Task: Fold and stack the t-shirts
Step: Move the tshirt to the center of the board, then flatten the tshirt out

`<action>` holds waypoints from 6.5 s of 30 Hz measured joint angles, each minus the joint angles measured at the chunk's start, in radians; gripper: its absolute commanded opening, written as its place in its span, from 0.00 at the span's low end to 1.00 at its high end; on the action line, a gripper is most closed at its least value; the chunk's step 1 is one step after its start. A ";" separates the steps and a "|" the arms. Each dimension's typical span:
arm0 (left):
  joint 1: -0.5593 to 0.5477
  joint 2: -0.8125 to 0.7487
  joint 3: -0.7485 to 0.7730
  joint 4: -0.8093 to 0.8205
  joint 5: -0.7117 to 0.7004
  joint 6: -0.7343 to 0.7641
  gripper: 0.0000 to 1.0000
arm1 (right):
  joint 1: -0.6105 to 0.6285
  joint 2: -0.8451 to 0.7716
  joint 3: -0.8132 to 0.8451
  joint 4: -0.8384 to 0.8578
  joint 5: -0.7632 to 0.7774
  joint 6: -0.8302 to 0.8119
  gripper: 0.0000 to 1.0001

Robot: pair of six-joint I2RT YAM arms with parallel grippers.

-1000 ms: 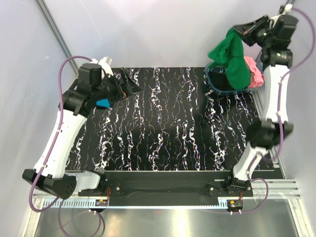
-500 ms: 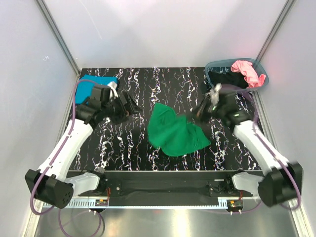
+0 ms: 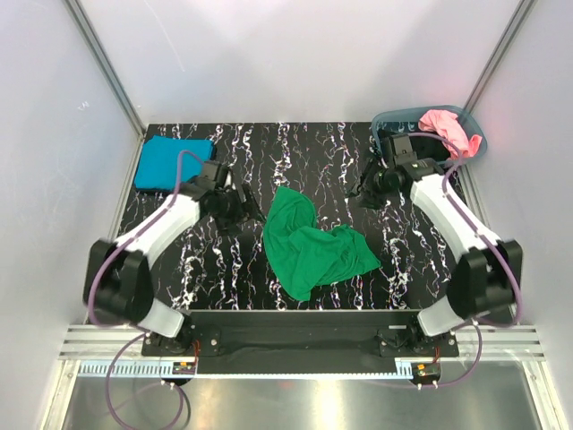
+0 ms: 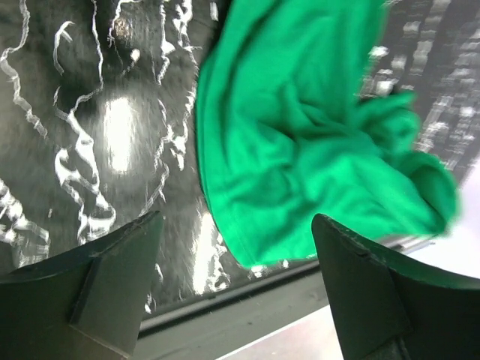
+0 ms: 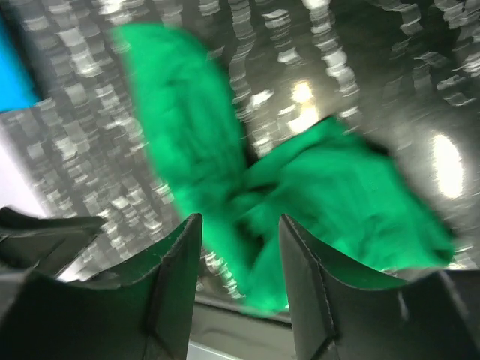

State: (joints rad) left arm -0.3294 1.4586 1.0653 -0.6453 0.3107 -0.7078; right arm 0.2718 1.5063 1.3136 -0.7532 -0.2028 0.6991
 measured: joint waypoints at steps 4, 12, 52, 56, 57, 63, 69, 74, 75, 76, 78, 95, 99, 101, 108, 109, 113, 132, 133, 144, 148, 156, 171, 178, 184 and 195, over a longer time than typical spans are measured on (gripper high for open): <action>-0.027 0.183 0.054 0.034 0.001 0.009 0.80 | -0.072 0.146 0.007 -0.016 0.007 -0.068 0.50; -0.042 0.381 0.187 0.046 -0.021 0.053 0.77 | -0.115 0.240 -0.095 -0.025 -0.011 -0.150 0.57; 0.042 -0.185 0.006 -0.207 -0.132 0.108 0.00 | -0.075 0.035 -0.269 0.119 -0.206 -0.116 0.60; 0.042 -0.201 0.002 -0.215 -0.126 0.113 0.00 | 0.026 0.149 -0.277 0.197 -0.210 -0.085 0.60; 0.042 -0.206 0.002 -0.215 -0.125 0.113 0.00 | 0.041 0.164 -0.280 0.224 -0.210 -0.072 0.60; 0.042 -0.206 0.014 -0.222 -0.121 0.113 0.00 | 0.050 0.222 -0.322 0.332 -0.195 -0.019 0.59; 0.042 -0.206 0.021 -0.222 -0.121 0.106 0.00 | 0.047 0.272 -0.324 0.359 -0.187 -0.005 0.16; 0.052 -0.175 0.114 -0.278 -0.137 0.093 0.00 | 0.045 0.314 -0.156 0.184 -0.074 -0.056 0.00; 0.060 -0.155 0.174 -0.296 -0.145 0.089 0.00 | 0.043 0.312 -0.083 0.112 -0.033 -0.072 0.00; 0.069 -0.134 0.250 -0.312 -0.158 0.087 0.00 | 0.039 0.305 -0.001 0.057 0.018 -0.090 0.00; 0.083 -0.101 0.423 -0.328 -0.187 0.086 0.00 | 0.025 0.272 0.153 -0.040 0.109 -0.118 0.00; 0.099 -0.257 -0.032 -0.228 -0.198 0.081 0.00 | -0.108 -0.232 -0.035 -0.435 0.400 -0.116 0.00; 0.105 -0.204 -0.179 -0.229 -0.168 0.096 0.00 | -0.113 -0.175 -0.180 -0.440 0.366 -0.076 0.00; 0.111 -0.195 -0.195 -0.230 -0.167 0.104 0.00 | -0.116 -0.163 -0.190 -0.437 0.357 -0.063 0.00; 0.120 -0.191 -0.173 -0.224 -0.172 0.117 0.00 | -0.117 -0.109 -0.134 -0.377 0.333 -0.071 0.02; 0.121 -0.188 -0.146 -0.232 -0.171 0.117 0.00 | -0.118 -0.092 -0.092 -0.375 0.326 -0.082 0.04; 0.121 -0.169 0.103 -0.247 -0.182 0.117 0.00 | -0.119 -0.050 0.135 -0.294 0.294 -0.130 0.06; 0.121 -0.187 -0.322 -0.109 -0.043 0.092 0.57 | -0.141 -0.150 -0.227 -0.166 0.259 -0.077 0.61; 0.121 -0.191 -0.302 -0.112 -0.045 0.090 0.59 | -0.141 -0.126 -0.206 -0.144 0.230 -0.082 0.56; 0.138 -0.047 -0.072 -0.048 -0.182 0.107 0.62 | -0.047 0.065 -0.150 -0.127 0.106 -0.063 0.50; 0.146 0.047 -0.063 -0.041 -0.222 0.116 0.61 | -0.046 0.048 -0.183 -0.140 0.107 -0.055 0.49; 0.163 0.029 -0.145 0.015 -0.239 0.136 0.64 | -0.051 0.042 -0.188 -0.199 0.172 -0.051 0.50; 0.172 0.169 -0.103 0.084 -0.149 0.192 0.00 | -0.175 0.006 -0.267 -0.184 0.272 0.017 0.50; 0.172 0.153 -0.020 0.039 -0.142 0.193 0.00 | -0.211 0.032 -0.290 -0.116 0.301 0.009 0.23; 0.172 0.066 0.039 0.002 -0.140 0.156 0.00 | -0.227 0.035 -0.262 -0.080 0.369 -0.027 0.00; 0.172 -0.059 0.187 -0.083 -0.146 0.103 0.00 | -0.227 -0.020 -0.071 -0.122 0.370 -0.064 0.00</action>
State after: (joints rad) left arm -0.1574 1.3994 1.2526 -0.7280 0.1650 -0.6048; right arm 0.0444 1.4860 1.2427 -0.8757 0.1673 0.6350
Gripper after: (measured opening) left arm 0.008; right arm 0.011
